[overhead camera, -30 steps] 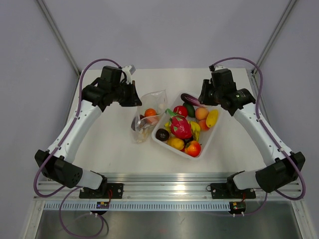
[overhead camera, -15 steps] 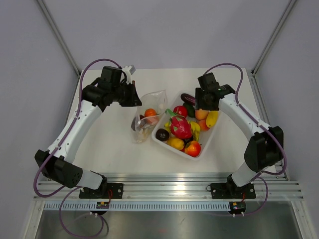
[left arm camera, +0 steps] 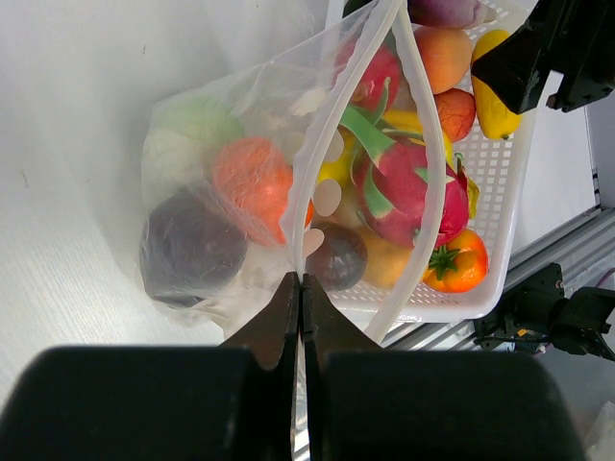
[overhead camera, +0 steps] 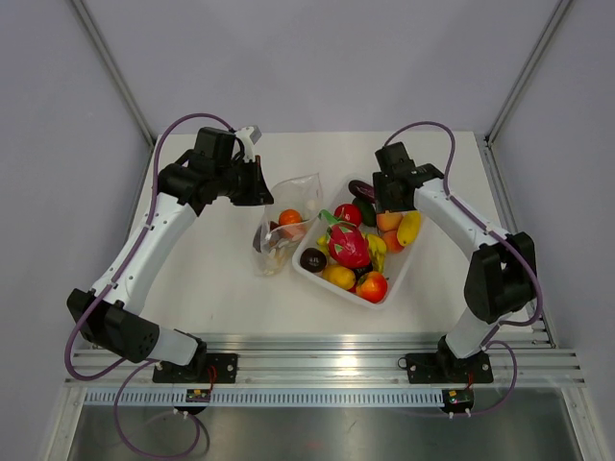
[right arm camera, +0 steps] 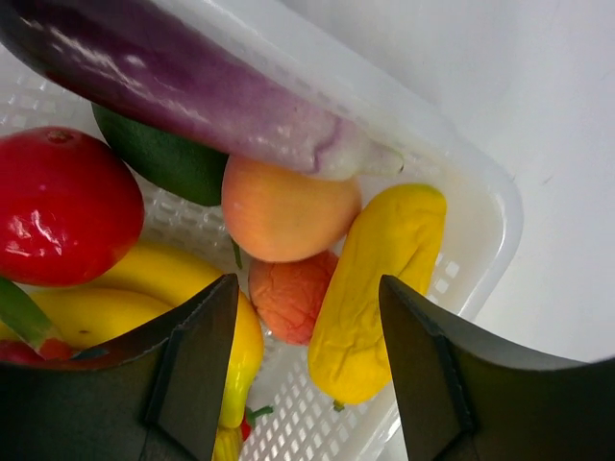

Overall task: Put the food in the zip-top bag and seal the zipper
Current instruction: Pick up the fake vegetable from the bin.

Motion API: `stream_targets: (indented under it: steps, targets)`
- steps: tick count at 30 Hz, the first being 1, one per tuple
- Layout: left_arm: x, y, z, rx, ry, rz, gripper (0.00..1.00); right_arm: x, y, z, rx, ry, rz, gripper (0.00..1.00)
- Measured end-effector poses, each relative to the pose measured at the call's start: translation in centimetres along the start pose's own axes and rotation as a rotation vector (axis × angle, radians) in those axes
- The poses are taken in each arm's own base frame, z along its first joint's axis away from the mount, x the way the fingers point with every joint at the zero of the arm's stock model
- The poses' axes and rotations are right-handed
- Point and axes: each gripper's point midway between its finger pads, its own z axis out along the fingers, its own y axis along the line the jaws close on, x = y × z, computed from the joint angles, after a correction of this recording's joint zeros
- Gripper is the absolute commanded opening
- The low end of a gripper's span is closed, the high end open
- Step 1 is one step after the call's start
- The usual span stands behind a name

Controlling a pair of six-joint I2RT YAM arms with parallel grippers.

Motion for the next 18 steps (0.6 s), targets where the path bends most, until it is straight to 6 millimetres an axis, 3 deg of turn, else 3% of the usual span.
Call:
stream_targets:
  steps: [8,15,18]
  targets:
    - [0.0,0.0,0.0,0.000,0.001,0.000,0.00,-3.4,1.0,1.0,-0.011,-0.151,-0.331,0.62]
    - [0.0,0.0,0.0,0.000,0.001,0.000,0.00,-2.0,1.0,3.9,-0.011,-0.163,-0.572,0.62]
    - [0.0,0.0,0.0,0.000,0.001,0.000,0.00,-2.3,1.5,4.7,-0.021,-0.178,-0.621,0.62]
